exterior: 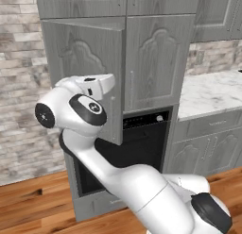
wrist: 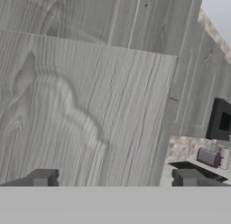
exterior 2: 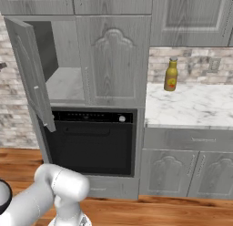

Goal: Close all open cabinet doors.

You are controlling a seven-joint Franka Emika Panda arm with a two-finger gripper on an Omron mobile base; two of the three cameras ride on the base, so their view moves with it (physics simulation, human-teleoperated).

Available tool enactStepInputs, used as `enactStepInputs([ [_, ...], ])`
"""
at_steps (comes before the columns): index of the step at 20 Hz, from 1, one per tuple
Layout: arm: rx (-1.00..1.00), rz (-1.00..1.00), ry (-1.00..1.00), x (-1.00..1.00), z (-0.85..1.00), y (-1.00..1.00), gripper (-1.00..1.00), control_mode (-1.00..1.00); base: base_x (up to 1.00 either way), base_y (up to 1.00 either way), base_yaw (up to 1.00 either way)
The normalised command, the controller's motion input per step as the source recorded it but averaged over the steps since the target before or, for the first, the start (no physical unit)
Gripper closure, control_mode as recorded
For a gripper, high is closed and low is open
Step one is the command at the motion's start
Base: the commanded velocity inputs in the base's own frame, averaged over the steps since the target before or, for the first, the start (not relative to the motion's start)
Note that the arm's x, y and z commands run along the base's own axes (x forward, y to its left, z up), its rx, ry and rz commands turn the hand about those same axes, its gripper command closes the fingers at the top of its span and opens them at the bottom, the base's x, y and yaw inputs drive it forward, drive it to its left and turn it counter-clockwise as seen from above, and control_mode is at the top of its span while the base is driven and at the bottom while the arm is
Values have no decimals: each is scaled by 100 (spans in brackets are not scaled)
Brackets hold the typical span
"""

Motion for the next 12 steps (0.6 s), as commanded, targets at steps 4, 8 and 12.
enactStepInputs([
  [4,0,0,-1,46,-9,-27,-100,-100,0,0,0],
  [8,0,0,0,67,0,-39,-100,-100,0,0,0],
  [12,0,0,2,70,0,-37,-100,-100,0,0,0],
])
